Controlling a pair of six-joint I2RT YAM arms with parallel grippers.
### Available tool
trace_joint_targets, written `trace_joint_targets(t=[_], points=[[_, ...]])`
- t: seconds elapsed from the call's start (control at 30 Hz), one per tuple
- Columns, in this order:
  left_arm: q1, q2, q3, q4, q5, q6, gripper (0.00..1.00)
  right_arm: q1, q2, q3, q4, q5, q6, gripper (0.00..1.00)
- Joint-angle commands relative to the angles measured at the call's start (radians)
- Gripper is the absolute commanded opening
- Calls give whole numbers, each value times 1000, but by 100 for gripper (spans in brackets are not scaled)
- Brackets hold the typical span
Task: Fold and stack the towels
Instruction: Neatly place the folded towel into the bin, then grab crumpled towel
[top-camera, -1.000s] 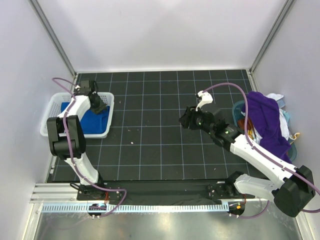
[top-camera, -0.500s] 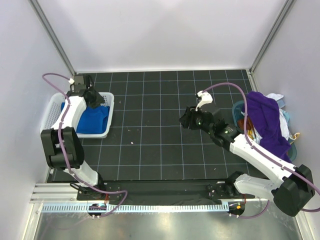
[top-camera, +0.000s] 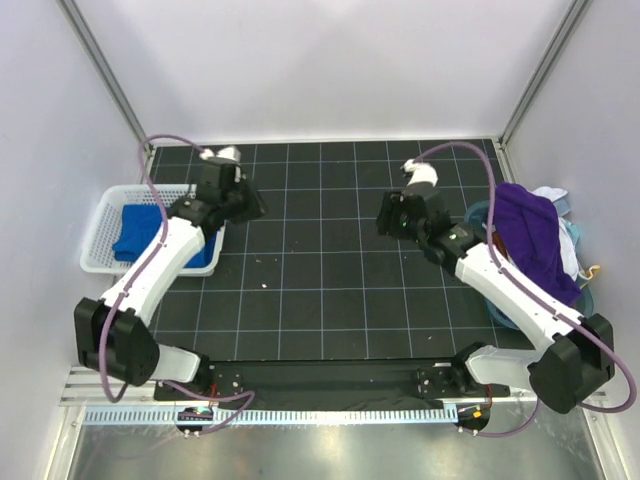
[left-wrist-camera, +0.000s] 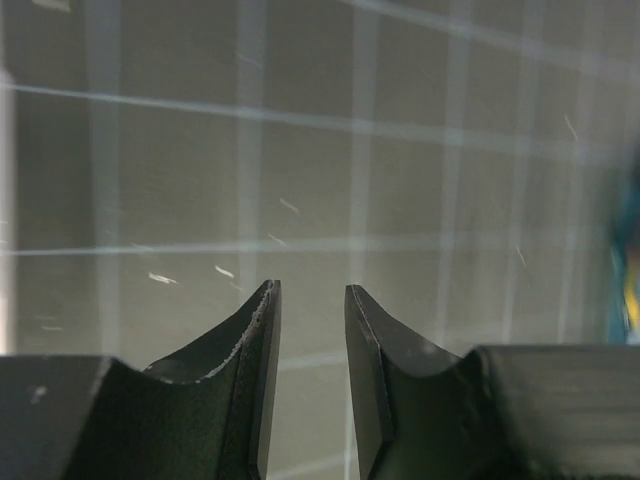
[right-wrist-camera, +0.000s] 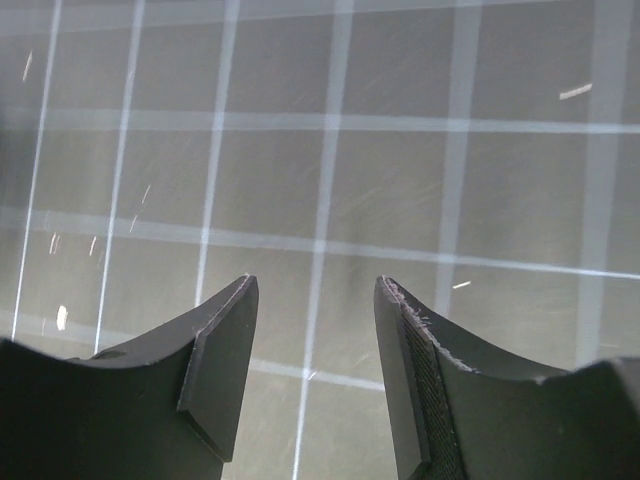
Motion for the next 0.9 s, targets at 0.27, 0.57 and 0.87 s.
trace_joint_targets(t=[0.27, 0.57, 0.87], points=[[-369, -178, -95, 32, 89, 86, 39, -299, -30, 258, -402, 407, 68, 68], [-375, -361, -167, 7, 167, 132, 45, -663, 31, 241, -439, 370, 83, 87], [-375, -405, -237, -16, 245, 152, 46, -740, 195, 284, -409, 510, 141, 88]])
